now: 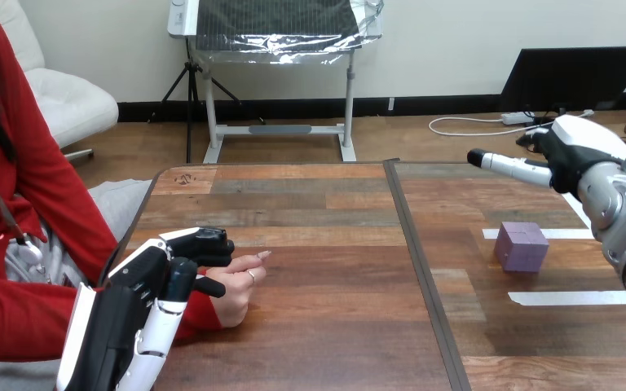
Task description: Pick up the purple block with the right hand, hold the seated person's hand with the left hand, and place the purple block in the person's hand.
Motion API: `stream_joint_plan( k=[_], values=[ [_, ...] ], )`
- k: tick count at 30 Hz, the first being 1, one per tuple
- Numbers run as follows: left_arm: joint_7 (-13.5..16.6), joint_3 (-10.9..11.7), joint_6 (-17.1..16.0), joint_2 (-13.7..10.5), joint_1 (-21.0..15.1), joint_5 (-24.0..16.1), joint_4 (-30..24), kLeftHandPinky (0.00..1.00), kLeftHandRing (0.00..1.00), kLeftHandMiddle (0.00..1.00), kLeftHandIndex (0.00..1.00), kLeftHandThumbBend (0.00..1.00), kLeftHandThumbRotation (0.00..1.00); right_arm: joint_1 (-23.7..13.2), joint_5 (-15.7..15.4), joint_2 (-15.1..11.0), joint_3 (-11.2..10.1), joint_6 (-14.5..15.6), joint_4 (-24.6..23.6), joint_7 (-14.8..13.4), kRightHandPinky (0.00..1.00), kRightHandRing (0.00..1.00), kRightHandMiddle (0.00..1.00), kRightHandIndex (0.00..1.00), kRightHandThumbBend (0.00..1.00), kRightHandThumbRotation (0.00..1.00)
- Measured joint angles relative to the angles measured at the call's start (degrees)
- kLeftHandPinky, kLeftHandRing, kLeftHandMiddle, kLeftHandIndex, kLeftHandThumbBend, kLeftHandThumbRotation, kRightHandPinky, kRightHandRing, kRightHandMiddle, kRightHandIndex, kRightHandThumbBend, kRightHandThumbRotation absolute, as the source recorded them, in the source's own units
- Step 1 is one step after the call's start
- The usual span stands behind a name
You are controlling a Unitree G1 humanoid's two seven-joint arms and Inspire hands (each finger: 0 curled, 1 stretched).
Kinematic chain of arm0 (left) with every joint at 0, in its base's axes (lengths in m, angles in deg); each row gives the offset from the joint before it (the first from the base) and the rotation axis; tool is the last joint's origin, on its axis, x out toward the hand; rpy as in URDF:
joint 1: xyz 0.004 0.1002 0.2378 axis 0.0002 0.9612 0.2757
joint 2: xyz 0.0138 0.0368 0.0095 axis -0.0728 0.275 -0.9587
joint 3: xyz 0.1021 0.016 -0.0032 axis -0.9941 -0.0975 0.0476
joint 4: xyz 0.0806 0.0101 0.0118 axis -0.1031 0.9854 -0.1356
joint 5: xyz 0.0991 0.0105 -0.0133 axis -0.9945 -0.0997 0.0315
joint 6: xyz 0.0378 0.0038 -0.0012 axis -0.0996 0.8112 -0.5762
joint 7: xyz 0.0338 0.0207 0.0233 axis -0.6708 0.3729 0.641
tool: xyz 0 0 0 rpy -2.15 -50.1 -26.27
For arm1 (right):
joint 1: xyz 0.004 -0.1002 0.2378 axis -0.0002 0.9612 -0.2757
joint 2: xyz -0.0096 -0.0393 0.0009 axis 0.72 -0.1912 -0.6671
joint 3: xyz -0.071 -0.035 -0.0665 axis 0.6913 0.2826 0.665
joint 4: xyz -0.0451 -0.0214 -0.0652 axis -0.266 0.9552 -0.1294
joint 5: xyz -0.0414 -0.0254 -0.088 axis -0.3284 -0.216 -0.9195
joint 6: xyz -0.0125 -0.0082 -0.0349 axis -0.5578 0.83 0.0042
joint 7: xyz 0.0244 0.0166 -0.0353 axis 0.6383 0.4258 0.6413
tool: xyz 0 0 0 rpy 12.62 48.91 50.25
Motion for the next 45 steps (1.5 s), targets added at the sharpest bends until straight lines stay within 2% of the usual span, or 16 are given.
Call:
stream_joint_plan(
  k=[7,22,28,39,45],
  values=[
    [-0.52,0.01,0.11,-0.03,0.01,-0.09,-0.23,0.50,0.64,0.66,0.64,0.41,0.77,0.99,0.12,0.02,0.02,-0.05,0.08,1.17,0.65,0.79,0.83,0.87,0.82,1.00],
    [-0.81,0.16,0.12,-0.04,0.07,-0.17,-0.45,0.51,0.64,0.66,0.63,0.38,0.73,3.48,0.56,0.07,-0.05,-0.94,0.25,4.46,0.74,0.82,0.86,0.84,0.74,1.00],
    [-0.79,0.41,0.89,-0.09,0.21,-0.44,-0.98,0.52,0.64,0.66,0.62,0.38,0.73,4.54,0.60,0.06,0.11,-1.75,0.32,5.19,0.73,0.79,0.81,0.78,0.69,1.00],
    [-1.04,1.34,1.20,-0.18,0.21,-0.89,-1.35,0.52,0.63,0.65,0.60,0.35,0.69,4.94,0.53,-0.33,0.70,-3.85,0.30,5.07,0.70,0.72,0.73,0.73,0.68,1.00],
    [-1.23,1.79,1.20,-0.20,0.17,-0.89,-1.35,0.51,0.62,0.64,0.59,0.33,0.66,4.82,1.74,-0.38,0.34,-4.05,0.26,6.06,0.68,0.68,0.69,0.71,0.65,1.00]
  ],
)
